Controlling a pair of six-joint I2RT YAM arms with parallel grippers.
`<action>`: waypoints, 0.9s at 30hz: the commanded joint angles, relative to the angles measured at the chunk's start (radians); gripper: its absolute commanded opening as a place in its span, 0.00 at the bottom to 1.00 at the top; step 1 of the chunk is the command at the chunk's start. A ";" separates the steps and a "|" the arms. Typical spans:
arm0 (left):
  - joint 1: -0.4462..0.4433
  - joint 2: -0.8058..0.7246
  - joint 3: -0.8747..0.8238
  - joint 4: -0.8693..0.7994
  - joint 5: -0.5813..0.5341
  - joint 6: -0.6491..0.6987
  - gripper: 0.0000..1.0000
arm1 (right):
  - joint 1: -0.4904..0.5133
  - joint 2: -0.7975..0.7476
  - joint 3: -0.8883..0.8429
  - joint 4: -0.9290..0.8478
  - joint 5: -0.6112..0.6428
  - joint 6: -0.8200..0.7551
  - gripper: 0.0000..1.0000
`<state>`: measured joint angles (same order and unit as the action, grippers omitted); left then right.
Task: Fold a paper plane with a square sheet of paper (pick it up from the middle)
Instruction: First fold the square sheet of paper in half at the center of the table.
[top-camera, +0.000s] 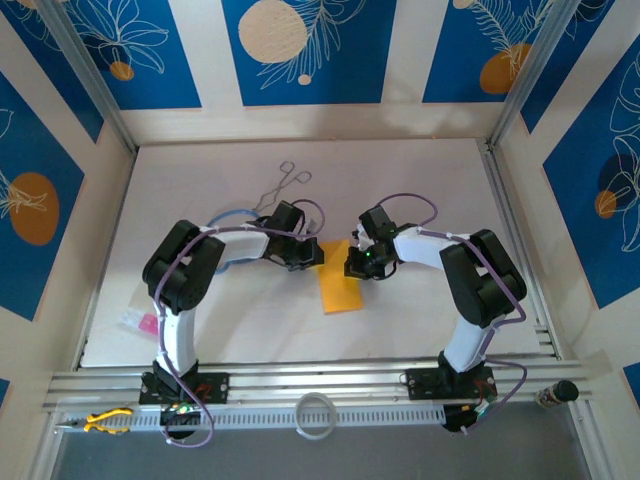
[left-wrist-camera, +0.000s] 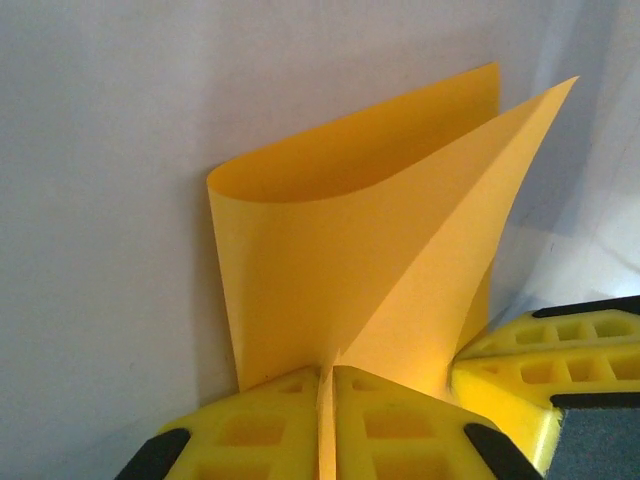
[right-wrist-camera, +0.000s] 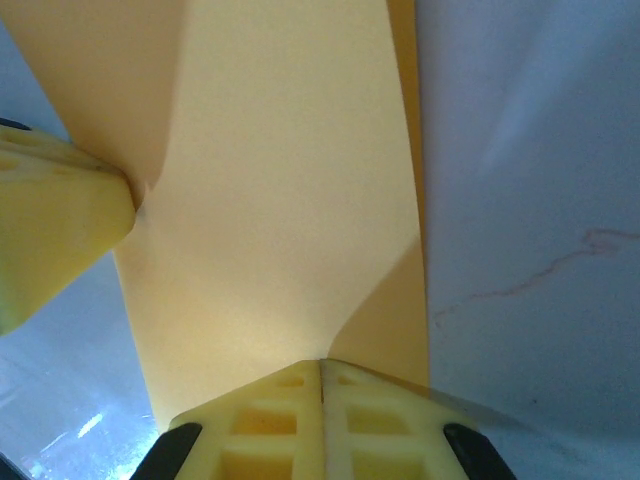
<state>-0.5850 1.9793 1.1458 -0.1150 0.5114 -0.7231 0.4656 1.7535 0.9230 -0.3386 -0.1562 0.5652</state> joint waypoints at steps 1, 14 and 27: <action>0.018 -0.002 0.051 -0.061 0.001 0.032 0.13 | -0.011 0.052 -0.042 -0.141 0.142 -0.019 0.00; 0.042 0.099 0.091 -0.043 -0.026 0.024 0.12 | -0.012 0.043 -0.048 -0.138 0.143 -0.015 0.00; 0.099 0.138 0.165 -0.107 -0.080 -0.026 0.12 | -0.013 0.044 -0.047 -0.139 0.147 -0.015 0.00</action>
<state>-0.5335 2.0758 1.2766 -0.1665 0.5411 -0.7395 0.4652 1.7531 0.9230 -0.3393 -0.1539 0.5652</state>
